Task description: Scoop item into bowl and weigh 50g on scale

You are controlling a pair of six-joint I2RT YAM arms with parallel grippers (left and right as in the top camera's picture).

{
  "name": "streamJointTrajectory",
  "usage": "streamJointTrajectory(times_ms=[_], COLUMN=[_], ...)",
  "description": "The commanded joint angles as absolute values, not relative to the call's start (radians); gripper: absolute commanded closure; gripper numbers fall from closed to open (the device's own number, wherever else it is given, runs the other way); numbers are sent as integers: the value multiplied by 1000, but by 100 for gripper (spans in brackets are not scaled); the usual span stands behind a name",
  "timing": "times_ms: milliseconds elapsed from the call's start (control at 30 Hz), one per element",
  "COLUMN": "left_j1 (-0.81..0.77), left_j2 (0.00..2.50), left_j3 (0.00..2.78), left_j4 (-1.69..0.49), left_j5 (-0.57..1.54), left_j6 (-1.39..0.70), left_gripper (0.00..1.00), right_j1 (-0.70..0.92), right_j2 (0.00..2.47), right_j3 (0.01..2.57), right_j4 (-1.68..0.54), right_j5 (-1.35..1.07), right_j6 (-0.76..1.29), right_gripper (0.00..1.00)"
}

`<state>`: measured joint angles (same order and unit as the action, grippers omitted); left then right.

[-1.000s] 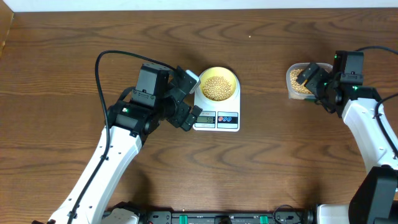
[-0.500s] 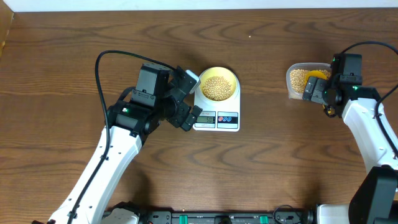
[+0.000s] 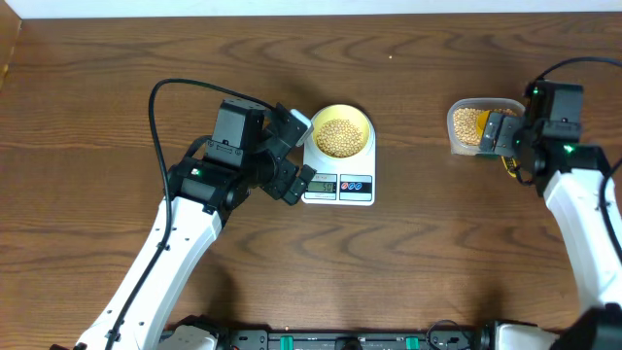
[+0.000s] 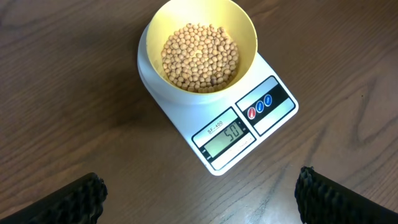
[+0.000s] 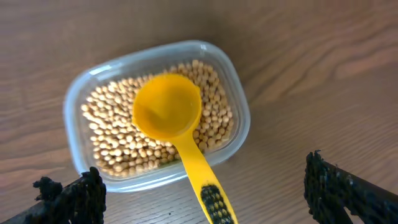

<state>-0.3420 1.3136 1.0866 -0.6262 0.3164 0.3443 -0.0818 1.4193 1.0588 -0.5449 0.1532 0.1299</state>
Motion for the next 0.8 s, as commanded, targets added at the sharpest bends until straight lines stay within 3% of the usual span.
streamJointTrajectory(times_ms=[0, 233, 767], left_j1=[-338, -338, -338], left_j2=[1307, 1307, 1307], left_j3=[1084, 1084, 1084], left_j4=[-628, -628, -628], left_j5=[329, 329, 329], left_j6=[347, 347, 347], left_gripper=[1, 1, 1], right_j1=[-77, -77, -77], right_j2=[1363, 1343, 1343], right_j3=[1066, 1066, 1066], right_j4=[-543, -538, -543], right_j5=[146, 3, -3], right_j6=[73, 73, 73], right_gripper=[1, 1, 1])
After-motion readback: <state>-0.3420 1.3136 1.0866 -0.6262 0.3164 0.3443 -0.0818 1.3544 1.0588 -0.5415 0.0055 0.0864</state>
